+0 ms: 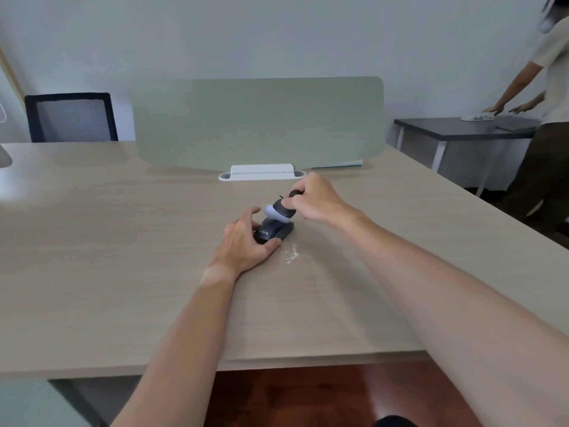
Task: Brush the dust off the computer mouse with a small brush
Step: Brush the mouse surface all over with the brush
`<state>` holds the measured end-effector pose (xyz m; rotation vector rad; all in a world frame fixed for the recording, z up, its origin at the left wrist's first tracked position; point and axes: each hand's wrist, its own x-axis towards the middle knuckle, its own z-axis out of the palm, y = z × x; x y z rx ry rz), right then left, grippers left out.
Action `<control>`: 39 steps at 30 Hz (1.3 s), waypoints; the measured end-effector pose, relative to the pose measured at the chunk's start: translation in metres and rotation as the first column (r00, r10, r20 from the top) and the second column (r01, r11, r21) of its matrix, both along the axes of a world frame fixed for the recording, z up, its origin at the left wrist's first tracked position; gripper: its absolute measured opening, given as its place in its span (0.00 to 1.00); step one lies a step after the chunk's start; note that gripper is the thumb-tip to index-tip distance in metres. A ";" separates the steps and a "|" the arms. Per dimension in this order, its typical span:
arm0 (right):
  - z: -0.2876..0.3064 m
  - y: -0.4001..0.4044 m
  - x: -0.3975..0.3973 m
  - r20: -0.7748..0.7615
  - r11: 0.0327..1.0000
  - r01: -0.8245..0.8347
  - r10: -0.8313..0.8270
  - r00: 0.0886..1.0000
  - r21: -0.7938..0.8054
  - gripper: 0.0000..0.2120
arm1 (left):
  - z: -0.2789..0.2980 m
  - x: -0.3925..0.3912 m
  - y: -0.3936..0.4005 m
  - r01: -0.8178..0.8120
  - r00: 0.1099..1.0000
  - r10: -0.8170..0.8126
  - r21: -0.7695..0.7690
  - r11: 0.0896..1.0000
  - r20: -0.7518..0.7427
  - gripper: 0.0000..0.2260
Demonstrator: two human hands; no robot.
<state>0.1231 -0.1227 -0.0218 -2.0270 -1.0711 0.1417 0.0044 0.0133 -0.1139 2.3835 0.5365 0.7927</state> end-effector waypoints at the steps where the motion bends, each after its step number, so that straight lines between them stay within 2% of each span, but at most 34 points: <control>1: 0.000 0.000 -0.001 0.022 1.000 0.004 -0.005 1.000 0.016 0.09 | -0.001 0.000 0.000 0.001 1.000 -0.001 -0.010 1.000 -0.004 0.37; 6: -0.012 0.001 -0.006 0.116 0.993 -0.034 0.047 0.992 -0.112 0.07 | -0.003 0.000 0.000 0.014 1.000 -0.014 0.008 1.000 -0.010 0.34; 10: -0.001 0.004 -0.010 0.000 0.996 -0.071 0.071 0.998 -0.056 0.09 | -0.001 -0.002 -0.003 0.050 0.998 -0.051 0.033 0.998 0.041 0.21; 12: 0.005 0.004 -0.010 -0.042 0.999 -0.049 0.049 0.998 -0.002 0.08 | 0.000 -0.003 -0.004 0.050 0.998 -0.050 0.006 0.999 0.033 0.19; 15: 0.004 0.003 -0.004 0.026 0.998 0.047 -0.048 0.999 0.041 0.14 | -0.001 -0.001 -0.003 0.014 1.000 -0.014 -0.014 1.000 -0.018 0.26; 19: -0.006 -0.001 -0.004 0.096 0.995 0.052 -0.044 0.994 -0.086 0.21 | -0.001 -0.002 -0.005 0.005 1.000 -0.004 -0.019 1.000 0.011 0.29; 21: -0.006 -0.001 -0.005 0.058 0.996 0.026 -0.021 0.998 -0.083 0.21 | -0.001 -0.001 -0.004 0.013 1.000 -0.013 -0.003 1.000 0.013 0.29; 24: 0.003 -0.004 -0.004 -0.090 0.999 -0.012 0.007 0.996 -0.047 0.15 | -0.002 0.000 -0.002 0.025 1.000 -0.025 0.011 1.000 0.011 0.28; 26: 0.004 -0.007 -0.003 -0.127 0.999 0.046 -0.042 0.991 0.027 0.11 | -0.002 0.000 -0.001 0.027 1.000 -0.027 0.001 1.000 0.001 0.27; 29: -0.002 -0.014 0.000 -0.052 0.977 0.195 -0.191 0.980 0.086 0.09 | -0.003 -0.001 -0.001 0.019 1.000 -0.019 -0.019 1.000 -0.009 0.27; 32: -0.012 -0.018 0.000 0.056 0.975 0.218 -0.215 0.975 -0.051 0.12 | -0.002 -0.001 -0.001 0.024 1.000 -0.024 -0.022 0.999 -0.009 0.27; 35: -0.017 -0.017 -0.001 -0.029 0.981 0.172 -0.175 0.984 -0.083 0.12 | -0.002 0.000 0.001 0.024 1.000 -0.024 -0.024 0.999 -0.008 0.27; 39: -0.006 -0.015 0.001 -0.250 0.991 0.135 -0.128 0.960 0.013 0.09 | -0.003 0.001 0.001 0.023 1.000 -0.023 -0.016 1.000 -0.005 0.26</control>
